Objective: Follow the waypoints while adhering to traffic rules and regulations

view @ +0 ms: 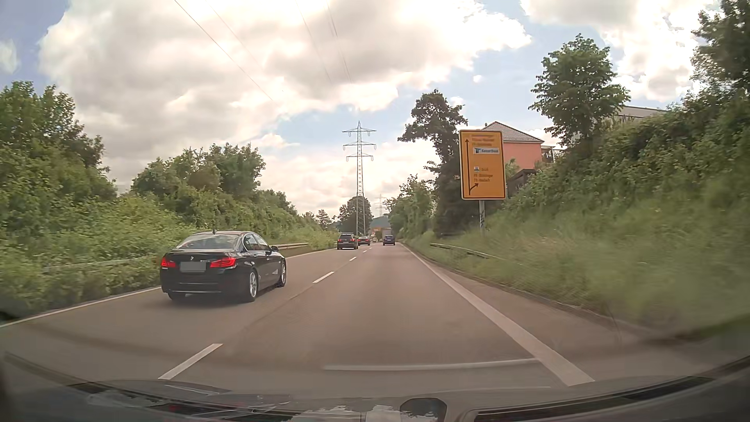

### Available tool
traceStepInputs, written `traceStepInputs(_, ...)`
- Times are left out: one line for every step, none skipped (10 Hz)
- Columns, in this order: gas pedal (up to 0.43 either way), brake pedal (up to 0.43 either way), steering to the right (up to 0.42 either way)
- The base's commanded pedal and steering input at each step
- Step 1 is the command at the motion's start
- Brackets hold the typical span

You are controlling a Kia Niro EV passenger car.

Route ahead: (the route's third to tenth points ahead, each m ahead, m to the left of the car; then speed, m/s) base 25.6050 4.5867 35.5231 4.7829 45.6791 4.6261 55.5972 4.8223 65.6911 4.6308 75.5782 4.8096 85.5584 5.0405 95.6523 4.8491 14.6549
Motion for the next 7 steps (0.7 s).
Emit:
traceStepInputs(0.087,0.0,0.0)
traceStepInputs(0.087,0.0,-0.001)
traceStepInputs(0.087,0.0,0.0)
traceStepInputs(0.087,0.0,-0.001)
traceStepInputs(0.087,0.0,0.0)
traceStepInputs(0.087,0.0,0.0)
traceStepInputs(0.087,0.0,0.0)
